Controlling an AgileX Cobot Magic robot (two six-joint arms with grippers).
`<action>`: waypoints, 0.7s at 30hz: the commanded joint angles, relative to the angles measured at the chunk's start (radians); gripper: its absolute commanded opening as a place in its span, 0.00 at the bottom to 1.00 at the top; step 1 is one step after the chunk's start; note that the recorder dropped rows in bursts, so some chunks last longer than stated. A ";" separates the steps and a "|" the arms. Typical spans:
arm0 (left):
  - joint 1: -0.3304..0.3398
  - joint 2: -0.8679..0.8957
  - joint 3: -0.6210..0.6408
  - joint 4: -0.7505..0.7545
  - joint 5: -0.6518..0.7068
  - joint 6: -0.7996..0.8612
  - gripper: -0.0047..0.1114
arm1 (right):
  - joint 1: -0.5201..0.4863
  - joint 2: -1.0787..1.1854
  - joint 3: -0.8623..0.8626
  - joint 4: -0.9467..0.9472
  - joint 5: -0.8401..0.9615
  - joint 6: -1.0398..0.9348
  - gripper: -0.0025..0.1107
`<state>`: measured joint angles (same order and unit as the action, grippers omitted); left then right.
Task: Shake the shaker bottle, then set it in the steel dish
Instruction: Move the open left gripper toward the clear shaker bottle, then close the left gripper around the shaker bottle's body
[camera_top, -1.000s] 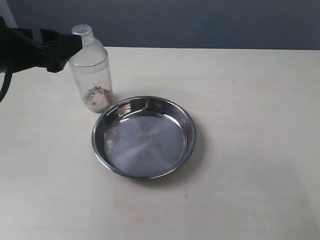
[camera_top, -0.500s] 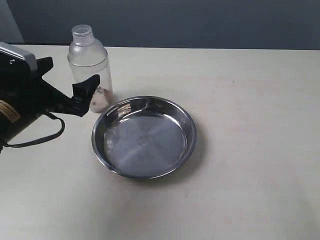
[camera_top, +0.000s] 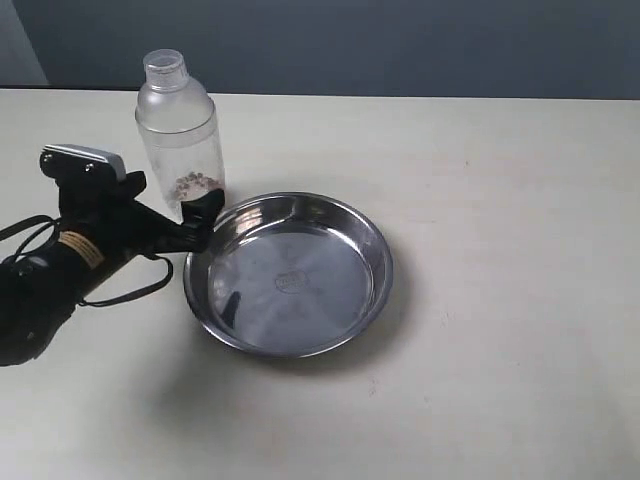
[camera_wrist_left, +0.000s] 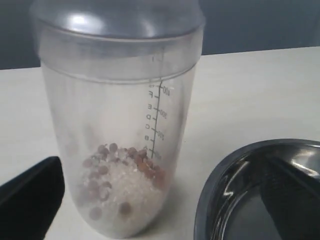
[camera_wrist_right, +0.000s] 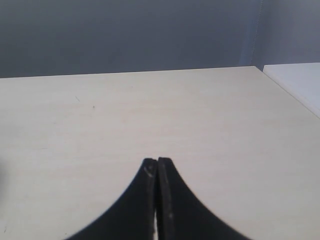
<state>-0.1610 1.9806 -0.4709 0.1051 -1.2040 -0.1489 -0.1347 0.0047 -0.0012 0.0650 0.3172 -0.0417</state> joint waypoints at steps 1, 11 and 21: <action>0.019 0.021 -0.054 -0.010 -0.017 0.004 0.95 | -0.003 -0.005 0.001 0.001 -0.013 -0.002 0.01; 0.065 0.021 -0.111 0.062 -0.017 -0.003 0.95 | -0.003 -0.005 0.001 0.001 -0.013 -0.002 0.01; 0.065 0.092 -0.217 0.038 0.071 -0.061 0.95 | -0.003 -0.005 0.001 0.001 -0.013 -0.002 0.01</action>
<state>-0.0992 2.0399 -0.6721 0.1621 -1.1610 -0.1790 -0.1347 0.0047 -0.0012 0.0650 0.3172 -0.0417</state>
